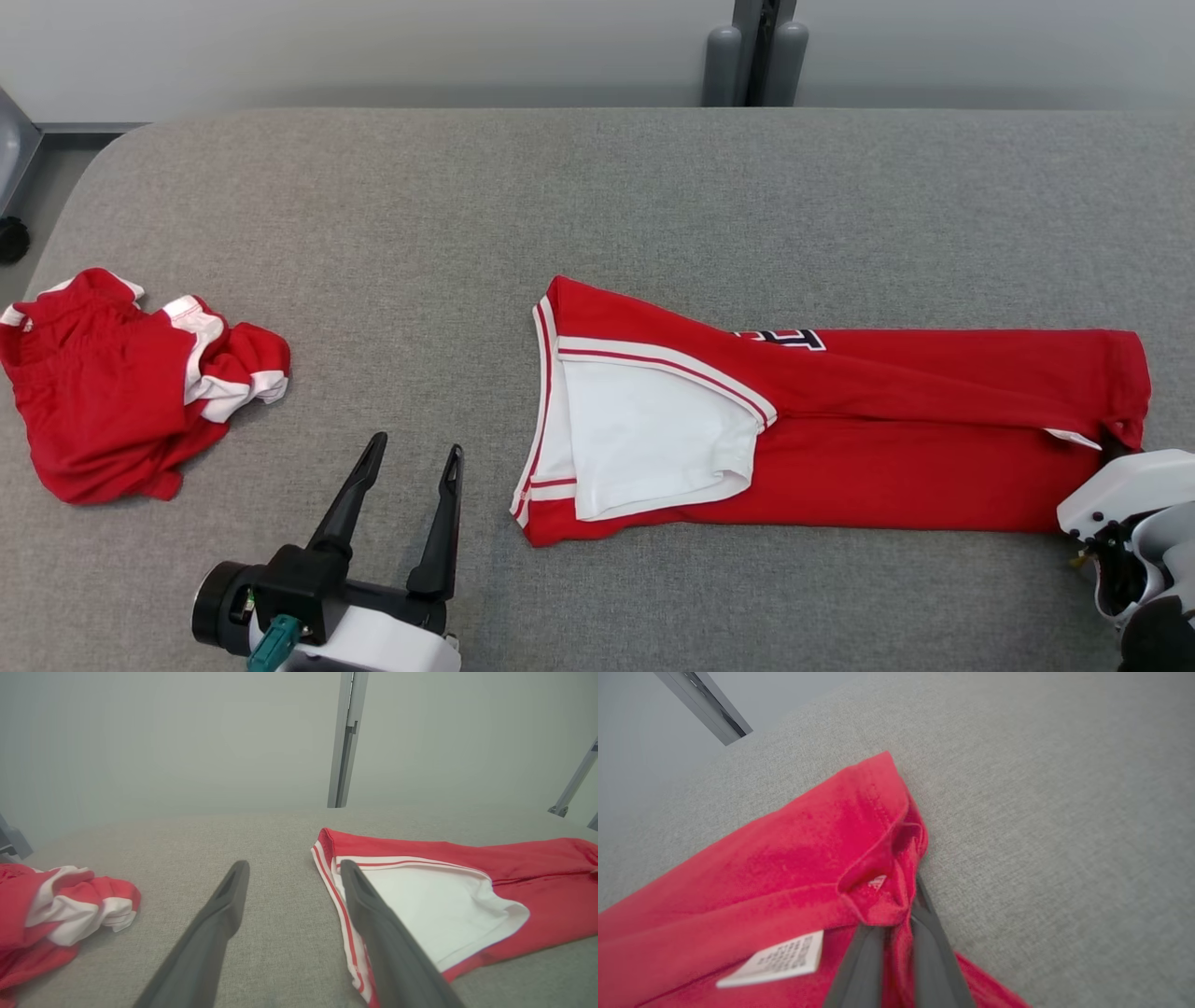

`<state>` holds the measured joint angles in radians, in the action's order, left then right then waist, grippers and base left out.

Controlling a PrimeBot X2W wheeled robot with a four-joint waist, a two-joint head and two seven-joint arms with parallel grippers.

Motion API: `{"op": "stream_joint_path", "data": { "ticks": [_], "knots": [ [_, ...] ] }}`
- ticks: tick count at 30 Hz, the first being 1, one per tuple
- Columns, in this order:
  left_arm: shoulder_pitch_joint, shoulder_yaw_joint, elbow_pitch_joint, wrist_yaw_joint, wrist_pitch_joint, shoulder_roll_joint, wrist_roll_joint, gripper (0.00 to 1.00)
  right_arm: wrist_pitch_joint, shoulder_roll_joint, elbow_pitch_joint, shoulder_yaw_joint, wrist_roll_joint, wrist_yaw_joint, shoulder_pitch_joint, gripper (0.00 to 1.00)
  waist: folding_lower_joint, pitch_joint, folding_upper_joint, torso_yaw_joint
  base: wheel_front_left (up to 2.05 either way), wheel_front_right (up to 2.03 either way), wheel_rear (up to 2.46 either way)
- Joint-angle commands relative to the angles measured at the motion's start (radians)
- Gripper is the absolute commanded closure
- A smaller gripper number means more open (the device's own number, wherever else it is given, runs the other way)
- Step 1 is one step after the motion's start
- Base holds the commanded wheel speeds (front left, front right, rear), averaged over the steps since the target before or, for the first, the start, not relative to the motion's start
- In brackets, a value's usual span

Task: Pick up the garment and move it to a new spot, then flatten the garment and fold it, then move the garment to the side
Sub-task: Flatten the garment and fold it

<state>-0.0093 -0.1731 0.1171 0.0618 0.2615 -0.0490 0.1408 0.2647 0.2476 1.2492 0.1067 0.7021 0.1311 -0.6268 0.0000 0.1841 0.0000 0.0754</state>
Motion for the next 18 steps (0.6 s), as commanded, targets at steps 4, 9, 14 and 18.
{"op": "stream_joint_path", "data": {
  "ticks": [4,9,14,18],
  "knots": [
    [-0.019,0.0,0.0,-0.003,0.003,-0.003,0.0,0.0,0.001,0.015,-0.039,0.01,0.009,0.0,-0.004,1.0,0.0,-0.005,0.0,-0.005,0.0,0.0,0.0],
    [-0.009,-0.003,0.003,-0.01,0.003,-0.003,0.011,0.0,0.001,0.03,-0.15,0.015,0.006,0.0,0.021,1.0,0.0,-0.02,0.0,-0.01,0.0,0.0,0.0],
    [0.005,-0.01,0.006,-0.02,0.003,-0.003,0.025,0.0,0.001,0.006,-0.289,0.039,0.032,0.0,0.069,1.0,0.0,-0.046,0.0,-0.005,0.0,0.0,0.0],
    [0.015,-0.015,0.008,-0.023,0.003,-0.003,0.033,0.0,0.0,-0.011,-0.369,0.066,0.059,0.0,0.1,1.0,0.0,-0.061,0.0,0.002,0.0,0.0,0.0]
  ]
}}
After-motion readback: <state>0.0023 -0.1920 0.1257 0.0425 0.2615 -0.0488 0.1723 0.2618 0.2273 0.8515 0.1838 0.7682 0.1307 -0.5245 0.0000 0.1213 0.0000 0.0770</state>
